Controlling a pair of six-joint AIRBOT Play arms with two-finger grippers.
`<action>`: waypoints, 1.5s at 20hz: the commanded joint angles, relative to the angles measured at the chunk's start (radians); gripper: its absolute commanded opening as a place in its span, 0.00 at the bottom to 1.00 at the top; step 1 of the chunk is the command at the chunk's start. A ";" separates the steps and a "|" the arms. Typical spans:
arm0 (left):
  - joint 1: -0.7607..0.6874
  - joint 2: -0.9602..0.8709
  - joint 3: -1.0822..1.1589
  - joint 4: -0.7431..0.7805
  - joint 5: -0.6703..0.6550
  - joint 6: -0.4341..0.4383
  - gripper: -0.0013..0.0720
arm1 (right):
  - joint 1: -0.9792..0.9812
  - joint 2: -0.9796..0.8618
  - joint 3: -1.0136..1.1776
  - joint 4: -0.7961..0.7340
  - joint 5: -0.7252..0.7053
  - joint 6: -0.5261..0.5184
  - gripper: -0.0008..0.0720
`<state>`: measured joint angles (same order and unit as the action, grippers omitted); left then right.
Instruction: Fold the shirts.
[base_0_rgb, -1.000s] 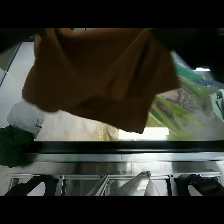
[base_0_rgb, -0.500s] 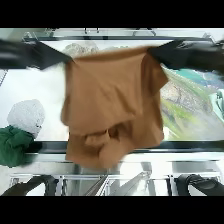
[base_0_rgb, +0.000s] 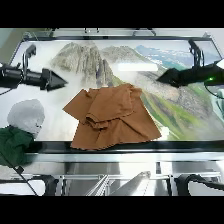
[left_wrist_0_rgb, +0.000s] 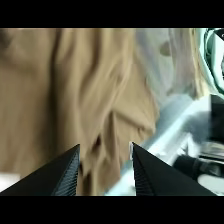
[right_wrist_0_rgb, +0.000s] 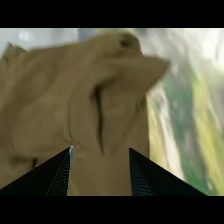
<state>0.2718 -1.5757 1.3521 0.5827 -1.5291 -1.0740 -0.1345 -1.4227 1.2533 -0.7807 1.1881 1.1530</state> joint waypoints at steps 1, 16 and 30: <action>0.063 -0.011 -0.176 0.027 -0.050 0.001 0.48 | -0.030 -0.013 -0.123 -0.047 0.097 0.002 0.58; -0.476 -0.242 -0.036 0.292 0.163 -0.102 0.48 | -0.067 -0.014 -0.556 -0.046 -0.042 -0.031 0.57; -0.449 -0.141 0.092 0.059 0.105 -0.064 0.04 | -0.032 0.055 -0.457 0.213 0.086 -0.213 0.04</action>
<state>-0.2131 -1.8015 1.4403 0.7918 -1.4048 -1.1831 -0.1280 -1.4139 0.7486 -0.5747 1.2064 0.9337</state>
